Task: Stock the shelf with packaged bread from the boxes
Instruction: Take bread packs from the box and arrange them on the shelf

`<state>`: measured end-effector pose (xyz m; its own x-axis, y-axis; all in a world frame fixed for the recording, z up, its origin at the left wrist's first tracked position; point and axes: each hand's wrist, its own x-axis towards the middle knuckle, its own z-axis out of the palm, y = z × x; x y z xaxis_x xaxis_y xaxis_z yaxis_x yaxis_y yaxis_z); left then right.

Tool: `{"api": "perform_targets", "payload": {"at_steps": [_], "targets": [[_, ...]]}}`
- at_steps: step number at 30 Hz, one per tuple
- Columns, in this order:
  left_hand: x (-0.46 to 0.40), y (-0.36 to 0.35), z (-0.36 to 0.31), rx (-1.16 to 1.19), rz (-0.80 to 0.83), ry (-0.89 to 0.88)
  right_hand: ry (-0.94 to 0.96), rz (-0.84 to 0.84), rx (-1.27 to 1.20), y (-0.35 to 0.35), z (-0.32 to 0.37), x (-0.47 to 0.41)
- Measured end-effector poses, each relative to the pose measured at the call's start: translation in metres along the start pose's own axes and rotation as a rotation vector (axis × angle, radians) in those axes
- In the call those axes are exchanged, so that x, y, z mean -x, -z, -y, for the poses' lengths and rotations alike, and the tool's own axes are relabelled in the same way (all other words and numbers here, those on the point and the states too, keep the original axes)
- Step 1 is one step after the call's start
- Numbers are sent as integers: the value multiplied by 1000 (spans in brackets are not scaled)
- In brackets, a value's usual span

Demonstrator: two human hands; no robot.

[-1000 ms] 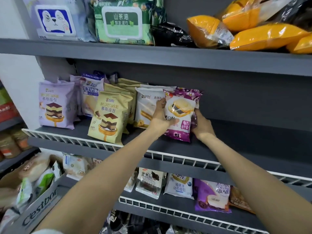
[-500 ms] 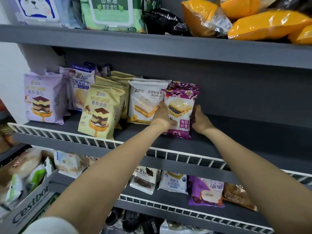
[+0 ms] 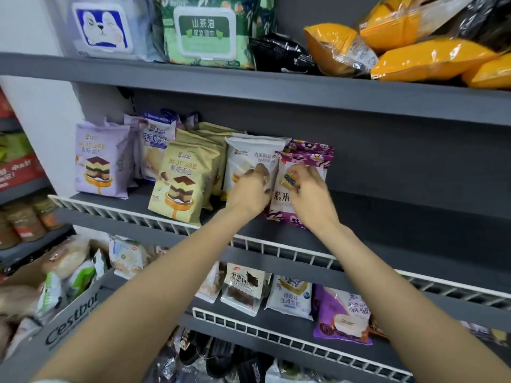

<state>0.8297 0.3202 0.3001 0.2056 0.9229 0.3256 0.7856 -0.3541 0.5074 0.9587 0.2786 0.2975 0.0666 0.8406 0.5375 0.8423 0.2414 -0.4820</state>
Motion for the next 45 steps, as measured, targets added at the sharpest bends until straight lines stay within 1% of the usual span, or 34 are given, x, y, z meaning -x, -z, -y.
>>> {"api": "perform_targets", "payload": {"at_steps": [5,9,11,15,17,21,24,28,31,34,38,39,42,45], "targets": [[47,51,63,-143,-144,39,103,177,-60,-40,70,11],[102,93,124,-188,-207,167,220,299,-136,-90,139,38],[137,114,161,-211,-226,237,275,409,-149,-122,178,57],[228,155,252,-265,-206,442,388,637,-132,-195,263,111],[277,175,300,-264,-159,558,421,749,-141,-233,308,144],[378,211,400,-223,-84,797,418,960,-151,-314,396,219],[449,227,473,-189,-55,923,404,1087,-145,-370,452,271],[522,242,546,-166,3,1117,336,1202,-156,-441,509,330],[556,239,599,-108,65,1207,299,1269,-100,-493,538,362],[575,225,654,-56,110,1241,328,1291,-44,-560,551,389],[583,197,725,13,167,1308,281,1359,71,-691,527,423],[583,189,741,43,174,1345,254,1361,103,-708,526,426],[579,158,786,121,222,1436,220,1331,174,-717,540,421],[577,129,816,175,227,1564,298,1371,301,-736,531,423]]}}
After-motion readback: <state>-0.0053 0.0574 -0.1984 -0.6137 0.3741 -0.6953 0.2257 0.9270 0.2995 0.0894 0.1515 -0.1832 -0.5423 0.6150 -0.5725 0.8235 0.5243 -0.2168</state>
